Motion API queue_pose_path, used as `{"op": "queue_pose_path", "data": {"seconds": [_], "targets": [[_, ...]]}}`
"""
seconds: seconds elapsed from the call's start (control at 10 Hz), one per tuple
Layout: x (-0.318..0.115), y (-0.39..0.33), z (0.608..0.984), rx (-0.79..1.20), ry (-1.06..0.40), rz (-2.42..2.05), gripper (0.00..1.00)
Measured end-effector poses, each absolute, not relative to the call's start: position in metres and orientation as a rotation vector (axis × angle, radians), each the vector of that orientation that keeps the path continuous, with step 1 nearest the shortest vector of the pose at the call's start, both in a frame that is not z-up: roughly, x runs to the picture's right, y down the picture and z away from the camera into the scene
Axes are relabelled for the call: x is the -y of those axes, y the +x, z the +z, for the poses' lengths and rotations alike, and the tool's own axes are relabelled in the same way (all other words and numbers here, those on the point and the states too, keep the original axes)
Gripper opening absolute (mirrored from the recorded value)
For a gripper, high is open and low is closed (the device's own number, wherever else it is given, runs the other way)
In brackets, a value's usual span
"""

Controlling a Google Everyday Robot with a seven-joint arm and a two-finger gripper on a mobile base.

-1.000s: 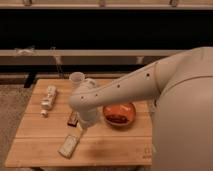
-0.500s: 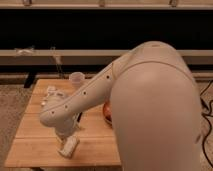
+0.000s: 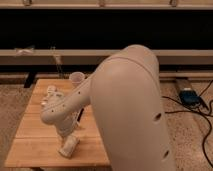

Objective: Wipe the white sponge on the table

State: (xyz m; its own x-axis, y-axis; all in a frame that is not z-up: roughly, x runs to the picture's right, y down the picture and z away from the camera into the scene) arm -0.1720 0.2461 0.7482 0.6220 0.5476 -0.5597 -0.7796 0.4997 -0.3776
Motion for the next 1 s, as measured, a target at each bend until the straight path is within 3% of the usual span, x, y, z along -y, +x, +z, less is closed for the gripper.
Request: {"op": "queue_pose_path", "data": {"seconds": [1.0], "targets": [[-0.2447, -0.1809, 0.7607, -0.434, -0.691, 0.933, 0.8]]}}
